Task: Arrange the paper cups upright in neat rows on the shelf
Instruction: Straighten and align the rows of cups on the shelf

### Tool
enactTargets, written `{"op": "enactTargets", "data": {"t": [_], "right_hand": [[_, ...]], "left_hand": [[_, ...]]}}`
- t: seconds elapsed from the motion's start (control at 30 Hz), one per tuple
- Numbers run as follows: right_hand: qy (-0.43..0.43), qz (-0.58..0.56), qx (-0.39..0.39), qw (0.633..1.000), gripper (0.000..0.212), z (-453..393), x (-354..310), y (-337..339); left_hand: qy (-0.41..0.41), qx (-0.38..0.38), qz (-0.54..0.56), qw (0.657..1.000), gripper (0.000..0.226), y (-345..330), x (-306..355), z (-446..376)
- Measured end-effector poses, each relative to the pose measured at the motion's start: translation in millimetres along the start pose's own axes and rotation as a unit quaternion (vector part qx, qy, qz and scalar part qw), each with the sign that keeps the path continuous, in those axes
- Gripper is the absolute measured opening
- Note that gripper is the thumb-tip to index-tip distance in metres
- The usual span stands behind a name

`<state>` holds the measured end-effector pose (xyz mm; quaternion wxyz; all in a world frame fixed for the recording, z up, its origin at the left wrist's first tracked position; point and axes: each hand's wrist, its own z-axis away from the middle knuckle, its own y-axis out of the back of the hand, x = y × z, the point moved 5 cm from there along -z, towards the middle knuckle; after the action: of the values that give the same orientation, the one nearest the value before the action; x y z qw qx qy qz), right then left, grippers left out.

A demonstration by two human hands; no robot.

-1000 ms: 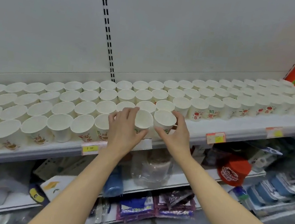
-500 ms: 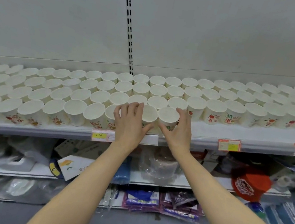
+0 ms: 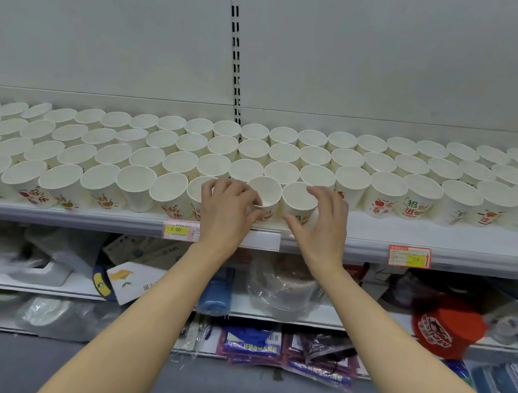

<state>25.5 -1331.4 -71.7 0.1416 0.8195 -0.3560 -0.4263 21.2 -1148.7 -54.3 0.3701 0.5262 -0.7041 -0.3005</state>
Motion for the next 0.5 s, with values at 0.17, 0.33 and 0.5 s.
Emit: {"op": "enactTargets", "data": {"t": [0.17,0.33,0.5], "right_hand": [[0.083,0.023,-0.02,0.996,0.032,-4.8,3.6,1.6],[0.097,0.013,-0.036,0.995,0.016,-8.1,1.9,-2.9],[0.109,0.001,-0.035,0.993,0.023,-7.3,-4.1,-0.2]], "left_hand": [[-0.005,-0.033,0.001,0.999,0.016,10.6,-3.9,-5.0],[-0.012,-0.076,-0.005,0.997,0.013,16.4,-8.1,-7.4],[-0.008,-0.082,0.023,0.996,0.026,18.6,-6.7,-5.4]]}}
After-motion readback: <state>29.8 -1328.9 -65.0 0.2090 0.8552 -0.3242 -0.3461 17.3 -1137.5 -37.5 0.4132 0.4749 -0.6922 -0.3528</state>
